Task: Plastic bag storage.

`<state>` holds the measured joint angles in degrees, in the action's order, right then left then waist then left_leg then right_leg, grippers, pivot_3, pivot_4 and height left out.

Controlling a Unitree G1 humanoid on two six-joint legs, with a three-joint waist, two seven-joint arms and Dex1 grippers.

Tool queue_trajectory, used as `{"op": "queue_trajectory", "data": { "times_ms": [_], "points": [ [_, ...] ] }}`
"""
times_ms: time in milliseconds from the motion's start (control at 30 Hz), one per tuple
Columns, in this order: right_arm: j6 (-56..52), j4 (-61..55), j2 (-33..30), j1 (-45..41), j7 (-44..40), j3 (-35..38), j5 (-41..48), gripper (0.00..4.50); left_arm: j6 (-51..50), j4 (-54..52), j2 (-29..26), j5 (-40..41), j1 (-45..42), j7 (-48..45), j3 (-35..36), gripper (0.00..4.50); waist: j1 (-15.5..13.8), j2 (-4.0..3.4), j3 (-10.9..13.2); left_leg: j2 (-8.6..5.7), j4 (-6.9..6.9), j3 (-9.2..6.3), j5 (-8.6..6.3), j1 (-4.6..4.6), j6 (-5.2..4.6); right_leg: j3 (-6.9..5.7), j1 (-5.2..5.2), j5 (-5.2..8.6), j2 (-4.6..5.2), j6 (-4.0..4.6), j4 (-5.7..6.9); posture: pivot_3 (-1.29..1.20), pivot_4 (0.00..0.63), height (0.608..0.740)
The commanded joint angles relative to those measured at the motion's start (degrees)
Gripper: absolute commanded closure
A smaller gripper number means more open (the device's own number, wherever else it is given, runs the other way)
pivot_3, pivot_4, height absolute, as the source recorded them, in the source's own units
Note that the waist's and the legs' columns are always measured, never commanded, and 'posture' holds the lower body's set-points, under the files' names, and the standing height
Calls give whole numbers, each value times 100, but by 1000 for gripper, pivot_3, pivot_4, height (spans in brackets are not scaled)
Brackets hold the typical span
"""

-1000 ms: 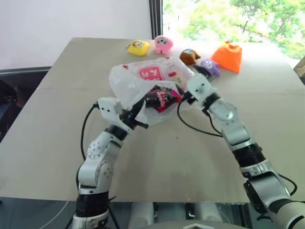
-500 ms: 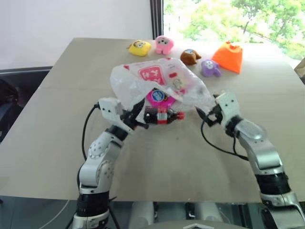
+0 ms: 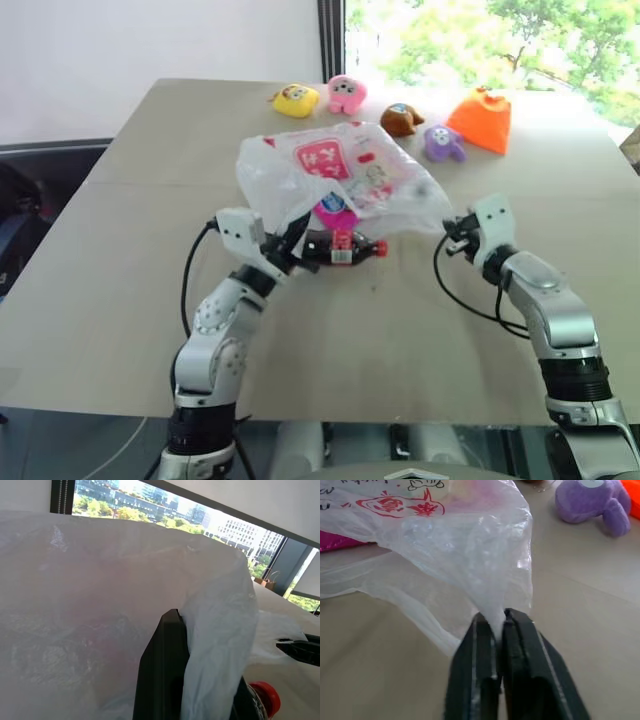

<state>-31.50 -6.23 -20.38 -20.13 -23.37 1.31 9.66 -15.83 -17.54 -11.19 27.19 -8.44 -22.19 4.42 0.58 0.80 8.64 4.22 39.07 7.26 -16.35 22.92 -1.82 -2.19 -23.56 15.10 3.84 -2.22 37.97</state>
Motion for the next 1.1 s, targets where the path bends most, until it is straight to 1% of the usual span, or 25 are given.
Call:
{"op": "queue_trajectory", "data": {
  "times_ms": [33, 167, 233, 300, 500, 800, 1100],
  "points": [
    [-282, -326, -92, -134, -248, 491, 585, 4363, 164, -134, 30, -37, -74, 33, 38, 4500, -1, 0, 0, 0, 0, -1, 0, 1, 0, 0, 0, 0, 0, 0, 0, 0, 150, 740],
    [-915, -615, -323, -274, -624, 879, 1367, 4363, 97, -151, 43, 75, -340, 124, 168, 4500, 0, 0, 0, 0, 0, -2, 0, 1, 0, 0, 0, 0, 0, 0, 1, 0, 150, 740],
    [-1245, -765, -617, -289, -925, 992, 1715, 4363, 24, -160, 38, 162, -562, 186, 237, 4500, -3, 0, 0, 0, 1, -4, 0, 1, -1, -1, 0, 0, 0, 0, 1, 0, 150, 740],
    [-1384, -843, -910, -238, -1160, 1002, 1852, 4363, -42, -164, 41, 239, -759, 237, 299, 4500, -10, 0, 0, 0, 0, -7, -1, 2, -1, -3, 1, 0, -1, 0, 0, 0, 150, 740],
    [-1562, -993, -1361, -56, -1380, 957, 2072, 4363, -167, -169, 29, 407, -1130, 349, 436, 4500, -14, 1, 0, -1, 0, -9, -1, 6, -2, -4, 1, 0, 0, 0, -5, 0, 150, 740],
    [-1726, -944, -1656, -313, -1387, 1468, 2590, 4363, -381, -18, -102, 831, -1919, 639, 981, 4500, -33, 6, 4, -2, 4, -38, -1, 7, -2, -5, 2, 0, 0, -1, -3, 0, 150, 740],
    [-1771, -971, -1796, -457, -1499, 1582, 2934, 4363, -461, 284, -299, 1160, -2628, 831, 1407, 4500, -41, 8, 5, -2, 4, -37, -1, 11, -1, -11, 1, 0, -1, -1, -6, 0, 150, 740]
  ]
}}
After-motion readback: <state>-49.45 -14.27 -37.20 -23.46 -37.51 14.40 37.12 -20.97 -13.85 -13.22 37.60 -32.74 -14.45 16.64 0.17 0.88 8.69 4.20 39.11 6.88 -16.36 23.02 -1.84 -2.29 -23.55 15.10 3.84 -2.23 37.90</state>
